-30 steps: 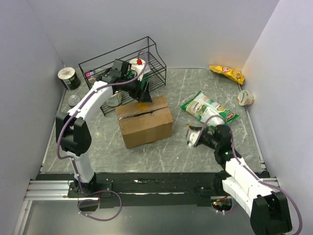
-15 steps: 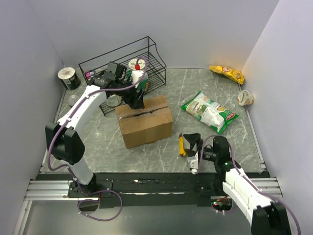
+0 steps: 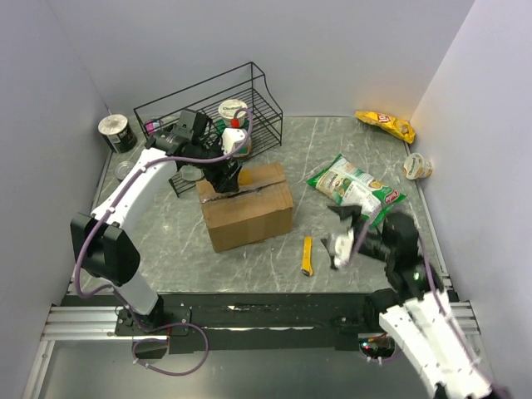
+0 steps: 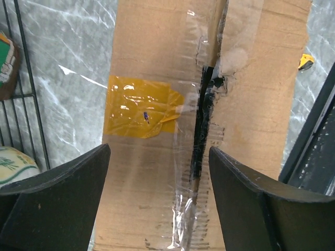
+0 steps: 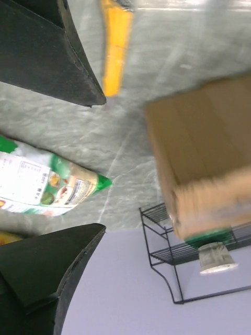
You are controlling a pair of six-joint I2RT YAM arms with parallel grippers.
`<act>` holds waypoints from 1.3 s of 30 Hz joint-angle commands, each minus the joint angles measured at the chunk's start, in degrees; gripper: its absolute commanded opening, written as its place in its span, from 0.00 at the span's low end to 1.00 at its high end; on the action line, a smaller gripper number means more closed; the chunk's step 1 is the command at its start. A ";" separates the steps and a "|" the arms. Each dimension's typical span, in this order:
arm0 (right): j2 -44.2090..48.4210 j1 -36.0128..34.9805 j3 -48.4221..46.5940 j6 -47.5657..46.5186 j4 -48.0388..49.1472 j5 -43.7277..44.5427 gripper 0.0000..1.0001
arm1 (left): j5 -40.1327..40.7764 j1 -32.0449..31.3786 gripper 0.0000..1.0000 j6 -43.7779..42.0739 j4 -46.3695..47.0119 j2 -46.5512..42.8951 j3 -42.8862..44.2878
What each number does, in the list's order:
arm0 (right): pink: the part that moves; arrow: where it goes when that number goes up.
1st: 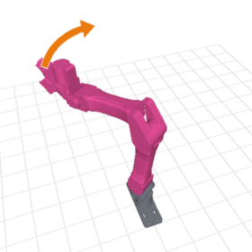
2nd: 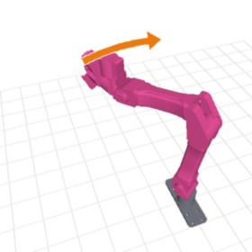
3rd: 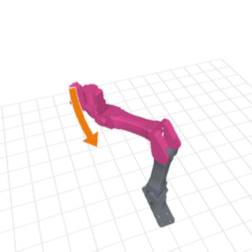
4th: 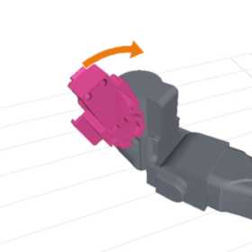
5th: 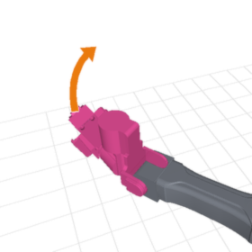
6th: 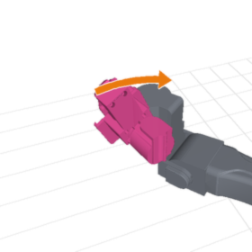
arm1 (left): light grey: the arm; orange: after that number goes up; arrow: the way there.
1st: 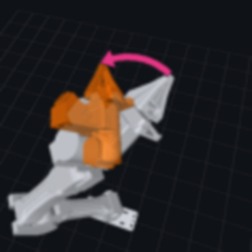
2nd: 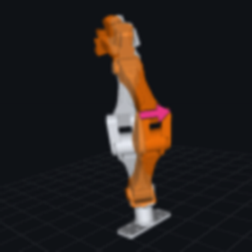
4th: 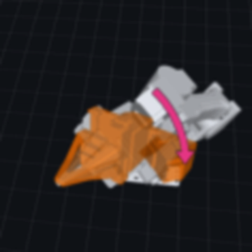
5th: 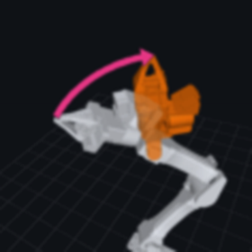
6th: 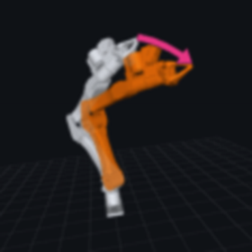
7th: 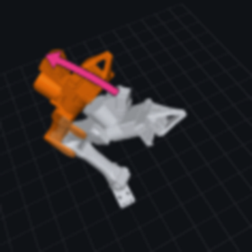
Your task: Unpack the express box
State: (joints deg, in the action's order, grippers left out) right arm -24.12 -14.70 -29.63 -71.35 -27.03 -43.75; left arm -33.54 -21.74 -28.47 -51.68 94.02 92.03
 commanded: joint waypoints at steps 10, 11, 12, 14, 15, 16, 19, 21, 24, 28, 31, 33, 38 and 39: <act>-46.27 -10.61 -34.88 61.74 23.59 17.47 1.00 | 9.96 -4.36 0.82 -6.33 10.62 -4.36 -9.05; -47.85 -12.27 -34.88 62.21 24.56 17.29 1.00 | 11.72 -5.58 0.82 -6.07 12.11 -4.89 -11.58; -48.65 -13.07 -34.80 62.47 25.26 17.55 1.00 | 13.66 -6.21 0.81 -5.55 13.61 -5.51 -12.83; -51.28 -14.39 -34.88 64.22 24.92 19.13 1.00 | 17.62 -7.61 0.81 -5.02 16.87 -6.91 -15.81; -51.99 -15.44 -34.62 66.15 24.48 20.70 1.00 | 18.85 -8.05 0.80 -5.10 17.66 -7.96 -16.52; -53.13 -15.62 -34.27 66.95 24.22 21.76 1.00 | 20.08 -8.58 0.80 -4.84 18.71 -8.58 -17.40; -54.71 -16.33 -32.43 68.80 22.90 22.13 0.99 | 24.65 -9.81 0.78 -5.10 22.58 -10.60 -19.87; -55.16 -16.33 -30.42 69.85 21.93 22.30 1.00 | 27.56 -10.43 0.76 -6.32 24.26 -11.57 -20.48; -55.07 -16.33 -27.43 69.07 21.40 21.17 0.99 | 28.88 -10.61 0.74 -10.18 26.01 -12.54 -22.24; -55.51 -16.33 -25.13 68.28 20.43 21.25 0.99 | 30.29 -11.83 0.70 -16.43 30.14 -14.12 -27.60; -55.95 -16.33 -24.87 67.31 19.91 21.42 0.99 | 29.94 -13.24 0.54 -19.87 29.71 -14.65 -29.01; -56.21 -16.15 -24.52 66.87 20.08 21.77 0.99 | 29.33 -13.51 0.35 -18.13 29.27 -14.48 -27.61; -55.77 -16.15 -23.11 66.17 20.26 22.04 0.99 | 26.25 -12.98 0.01 -12.06 26.64 -14.21 -20.77; -55.34 -16.15 -22.85 65.47 20.35 22.30 0.99 | 25.03 -12.46 0.01 -8.48 26.20 -14.21 -19.44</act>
State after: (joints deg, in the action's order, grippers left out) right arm -79.00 -30.94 -55.83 -5.80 0.49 -22.52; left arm -3.62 -34.70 -45.15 -21.45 79.26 68.14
